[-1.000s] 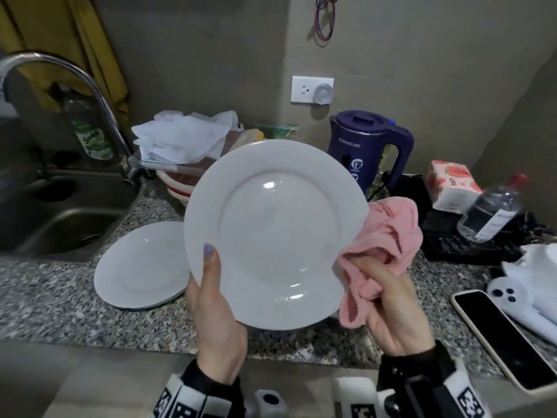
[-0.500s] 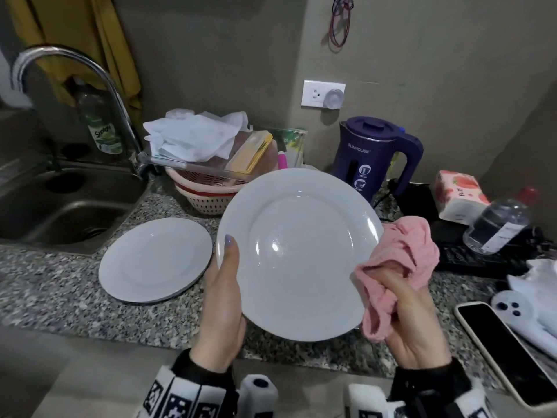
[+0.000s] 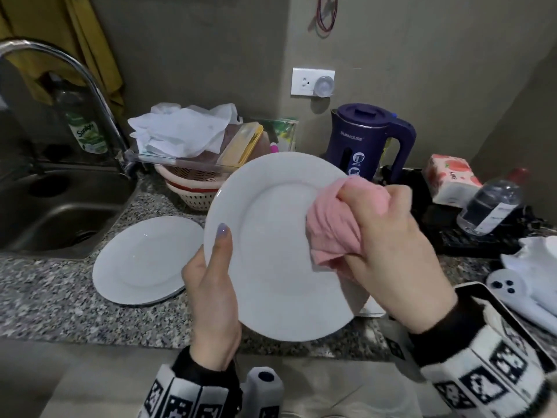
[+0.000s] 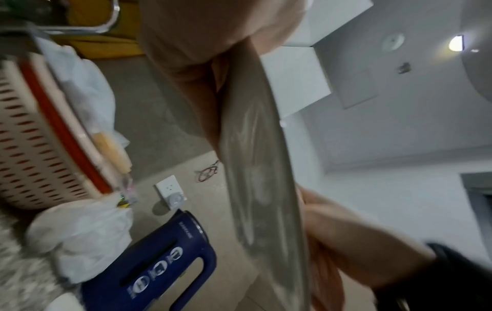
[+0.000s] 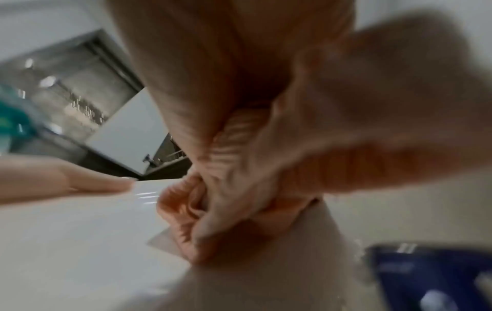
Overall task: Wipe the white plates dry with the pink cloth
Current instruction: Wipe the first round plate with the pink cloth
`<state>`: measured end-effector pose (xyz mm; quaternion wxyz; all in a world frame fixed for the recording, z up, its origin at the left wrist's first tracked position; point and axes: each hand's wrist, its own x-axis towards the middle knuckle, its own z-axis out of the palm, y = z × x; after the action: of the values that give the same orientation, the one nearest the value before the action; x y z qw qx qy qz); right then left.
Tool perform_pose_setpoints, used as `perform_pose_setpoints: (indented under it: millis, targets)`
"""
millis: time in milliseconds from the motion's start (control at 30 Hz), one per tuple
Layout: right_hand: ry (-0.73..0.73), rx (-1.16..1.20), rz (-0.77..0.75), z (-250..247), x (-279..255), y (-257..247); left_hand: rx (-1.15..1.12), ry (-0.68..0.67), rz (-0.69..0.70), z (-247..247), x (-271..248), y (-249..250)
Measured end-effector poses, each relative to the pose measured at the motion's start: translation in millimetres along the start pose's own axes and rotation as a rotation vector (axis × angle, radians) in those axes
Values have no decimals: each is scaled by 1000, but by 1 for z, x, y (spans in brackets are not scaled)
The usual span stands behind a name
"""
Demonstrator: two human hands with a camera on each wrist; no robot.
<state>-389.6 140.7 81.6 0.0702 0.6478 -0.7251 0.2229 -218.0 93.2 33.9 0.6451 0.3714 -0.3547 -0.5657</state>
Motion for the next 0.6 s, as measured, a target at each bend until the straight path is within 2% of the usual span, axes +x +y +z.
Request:
perform_pose_setpoints:
  millis: [133,200,267,367,400,467,533,600]
  targets:
    - [-347,110,-375,17,-19,-38,31,-13,-35,3,7,0]
    - [-455,157,-436,21,-32,-44,27,-27,-56,-2,10,2]
    - [-369,141,-426,21,-19,-39,43,-38,-27,-7,9,1]
    - [-115,38,-197,14,27,-22,96,-58,2,-10,6,-1]
    - [-113,-11,-135,11,37,-17,80,-59,-14,-11,7,-1]
    - [-245,15,-133,13,36,-19,59,-59,-43,-10,9,0]
    - [-355,152,-269,24,14,-41,116,-50,-7,-12,12,0]
    - [-329,182,-367,34,10,-53,172,-35,12,-17,15,-2]
